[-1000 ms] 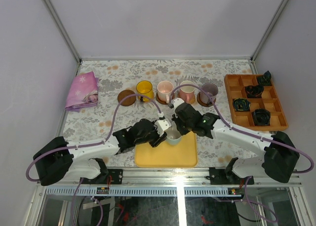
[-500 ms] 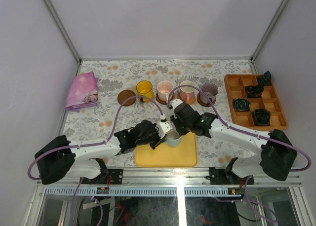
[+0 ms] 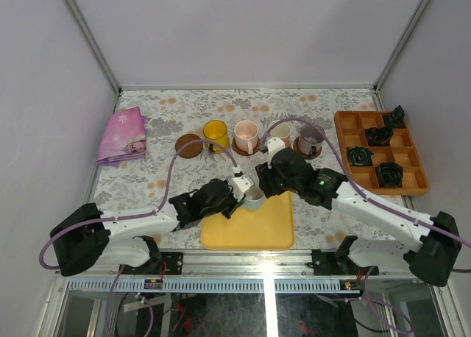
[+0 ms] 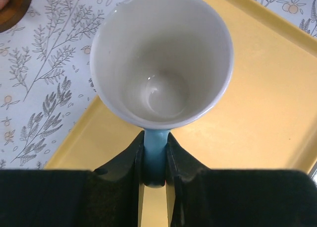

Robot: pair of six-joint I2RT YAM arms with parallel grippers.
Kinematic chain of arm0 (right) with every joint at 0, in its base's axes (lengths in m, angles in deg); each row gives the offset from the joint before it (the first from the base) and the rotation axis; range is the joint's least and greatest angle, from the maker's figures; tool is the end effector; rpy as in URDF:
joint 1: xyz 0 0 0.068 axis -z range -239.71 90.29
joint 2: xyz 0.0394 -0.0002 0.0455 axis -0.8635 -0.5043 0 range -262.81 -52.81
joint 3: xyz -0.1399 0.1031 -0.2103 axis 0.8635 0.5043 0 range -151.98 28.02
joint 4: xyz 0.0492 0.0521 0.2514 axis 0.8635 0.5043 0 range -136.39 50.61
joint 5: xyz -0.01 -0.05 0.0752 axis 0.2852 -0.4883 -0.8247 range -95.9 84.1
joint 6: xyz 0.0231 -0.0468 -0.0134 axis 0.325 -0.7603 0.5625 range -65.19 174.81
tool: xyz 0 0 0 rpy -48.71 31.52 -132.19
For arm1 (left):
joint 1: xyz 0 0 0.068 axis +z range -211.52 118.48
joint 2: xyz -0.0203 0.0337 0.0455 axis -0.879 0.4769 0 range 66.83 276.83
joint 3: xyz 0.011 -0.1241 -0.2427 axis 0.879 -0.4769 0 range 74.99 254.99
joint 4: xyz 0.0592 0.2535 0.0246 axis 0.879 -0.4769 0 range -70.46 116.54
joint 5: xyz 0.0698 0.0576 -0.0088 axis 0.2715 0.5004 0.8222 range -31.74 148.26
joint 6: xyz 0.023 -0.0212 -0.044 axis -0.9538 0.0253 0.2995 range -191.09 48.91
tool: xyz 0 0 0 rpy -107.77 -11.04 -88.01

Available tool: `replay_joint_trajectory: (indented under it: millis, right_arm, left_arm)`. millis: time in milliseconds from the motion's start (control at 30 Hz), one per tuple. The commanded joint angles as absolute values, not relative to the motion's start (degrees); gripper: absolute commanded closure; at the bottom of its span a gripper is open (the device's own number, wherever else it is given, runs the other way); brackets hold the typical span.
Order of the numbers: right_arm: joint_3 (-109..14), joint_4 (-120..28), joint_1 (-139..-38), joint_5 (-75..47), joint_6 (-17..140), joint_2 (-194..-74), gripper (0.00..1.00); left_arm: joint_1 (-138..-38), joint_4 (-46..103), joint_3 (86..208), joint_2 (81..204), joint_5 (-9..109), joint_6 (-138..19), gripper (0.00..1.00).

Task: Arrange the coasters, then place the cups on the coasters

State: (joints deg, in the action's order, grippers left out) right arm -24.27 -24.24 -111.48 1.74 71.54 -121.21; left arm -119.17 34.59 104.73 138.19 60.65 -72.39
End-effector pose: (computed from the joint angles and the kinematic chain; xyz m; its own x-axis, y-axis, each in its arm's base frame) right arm 0.1650 0.2018 0.2810 -0.5725 -0.2656 -0.7757 -0.5733 0.8060 0.1472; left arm 0.1350 -0.2103 0.1851 -0.2770 0.4798 -0.8325 0.8319 0.5533 0.0421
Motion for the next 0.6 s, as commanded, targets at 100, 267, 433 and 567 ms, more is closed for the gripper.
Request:
replay_joint_trajectory:
  millis: [100, 267, 433, 567]
  right_arm:
    - [-26.4, -24.0, -111.9, 11.8, 74.1, -110.9, 0.43]
    - [-23.2, -25.7, -111.8, 20.7, 77.0, -107.1, 0.41]
    - [-21.1, -27.1, -111.8, 25.4, 78.3, -105.8, 0.42]
    - [-19.9, -28.2, -111.9, 27.7, 78.3, -105.5, 0.43]
  left_arm:
    - [-118.9, 35.4, 106.0, 128.5, 68.9, -70.2, 1.00]
    - [-119.0, 34.0, 105.8, 121.7, 82.0, -69.1, 1.00]
    - [-119.0, 36.1, 103.8, 116.9, 92.8, -69.0, 1.00]
    - [-118.9, 38.3, 103.3, 115.1, 99.3, -69.0, 1.00]
